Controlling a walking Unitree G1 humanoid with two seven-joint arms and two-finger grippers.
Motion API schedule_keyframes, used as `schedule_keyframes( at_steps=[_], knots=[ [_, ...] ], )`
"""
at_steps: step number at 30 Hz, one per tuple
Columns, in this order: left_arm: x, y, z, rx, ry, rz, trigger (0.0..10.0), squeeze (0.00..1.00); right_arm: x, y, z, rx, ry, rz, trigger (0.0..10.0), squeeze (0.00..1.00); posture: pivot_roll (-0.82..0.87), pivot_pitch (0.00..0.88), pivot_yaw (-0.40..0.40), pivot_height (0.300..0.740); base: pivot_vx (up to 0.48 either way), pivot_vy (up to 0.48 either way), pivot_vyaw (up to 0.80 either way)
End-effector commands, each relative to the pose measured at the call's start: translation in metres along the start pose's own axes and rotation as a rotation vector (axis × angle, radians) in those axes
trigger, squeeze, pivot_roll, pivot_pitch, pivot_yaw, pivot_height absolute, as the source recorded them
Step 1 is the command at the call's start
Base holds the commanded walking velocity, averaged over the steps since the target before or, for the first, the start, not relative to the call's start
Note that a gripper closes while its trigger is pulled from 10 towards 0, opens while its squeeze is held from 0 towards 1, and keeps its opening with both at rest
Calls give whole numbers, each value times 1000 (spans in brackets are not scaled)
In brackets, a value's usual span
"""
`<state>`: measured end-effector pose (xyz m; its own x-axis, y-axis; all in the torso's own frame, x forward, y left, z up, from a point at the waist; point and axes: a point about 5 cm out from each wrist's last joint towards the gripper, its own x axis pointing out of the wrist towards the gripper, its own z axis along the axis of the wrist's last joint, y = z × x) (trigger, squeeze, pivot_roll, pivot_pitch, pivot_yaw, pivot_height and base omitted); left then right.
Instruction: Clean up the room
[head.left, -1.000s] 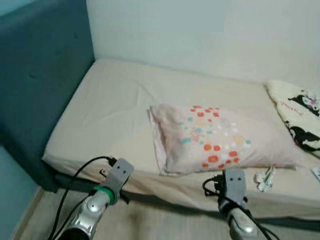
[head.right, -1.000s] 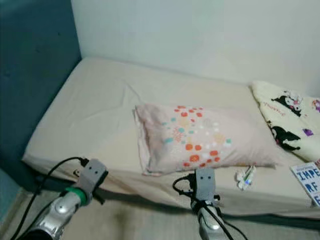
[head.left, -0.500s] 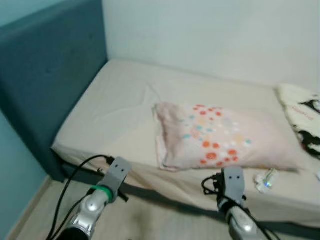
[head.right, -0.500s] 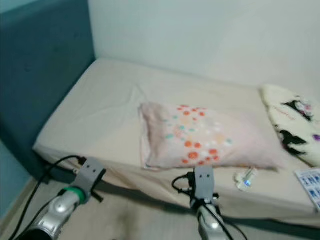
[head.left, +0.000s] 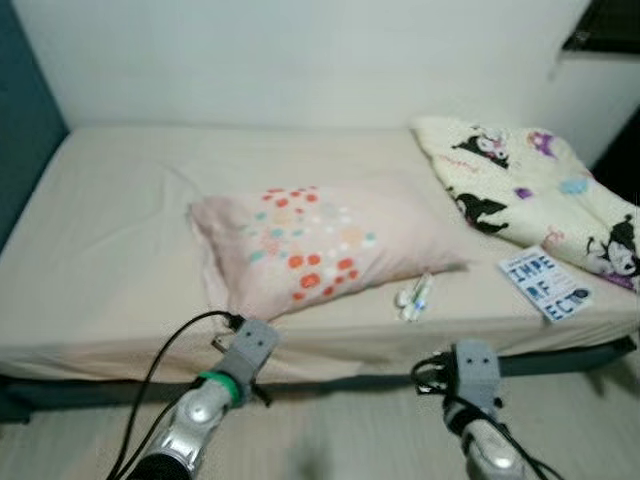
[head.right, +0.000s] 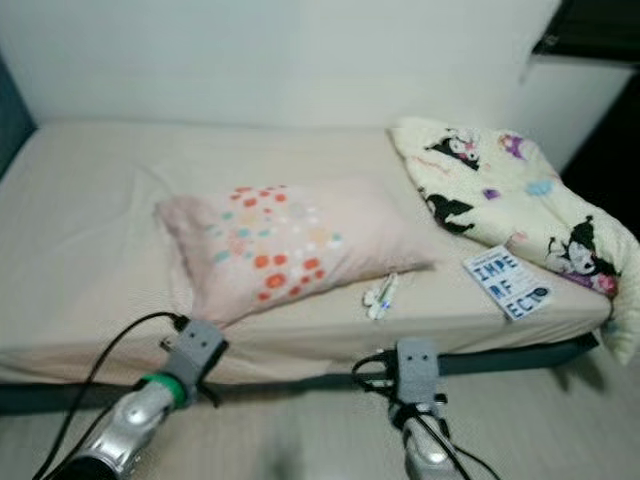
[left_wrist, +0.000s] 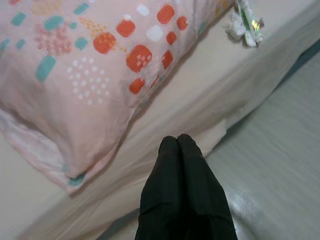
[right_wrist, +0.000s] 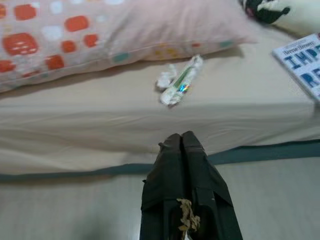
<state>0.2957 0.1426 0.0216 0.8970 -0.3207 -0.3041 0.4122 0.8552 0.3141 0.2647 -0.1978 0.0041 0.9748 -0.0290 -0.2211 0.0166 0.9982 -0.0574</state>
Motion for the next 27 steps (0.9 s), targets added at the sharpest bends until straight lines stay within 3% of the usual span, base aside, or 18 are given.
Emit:
schedule_keyframes(
  at_steps=[1, 19, 27],
  knots=[
    [-2, -2, -5, 2, 19, -8, 10000, 0, -2, 2, -5, 11, 21, 0, 10000, 0, -70, 36, -23, 740, 0, -469, 0],
    [-1, -1, -4, 1, 18, -5, 10000, 0, -1, 3, -4, 12, 19, 3, 10000, 0, -72, 33, -17, 740, 0, -448, 0],
    [-1, 1, -5, -19, 27, 6, 10000, 0, -1, 3, -3, 12, 17, 5, 10000, 0, -72, 33, -17, 740, 0, -265, 0]
  ],
)
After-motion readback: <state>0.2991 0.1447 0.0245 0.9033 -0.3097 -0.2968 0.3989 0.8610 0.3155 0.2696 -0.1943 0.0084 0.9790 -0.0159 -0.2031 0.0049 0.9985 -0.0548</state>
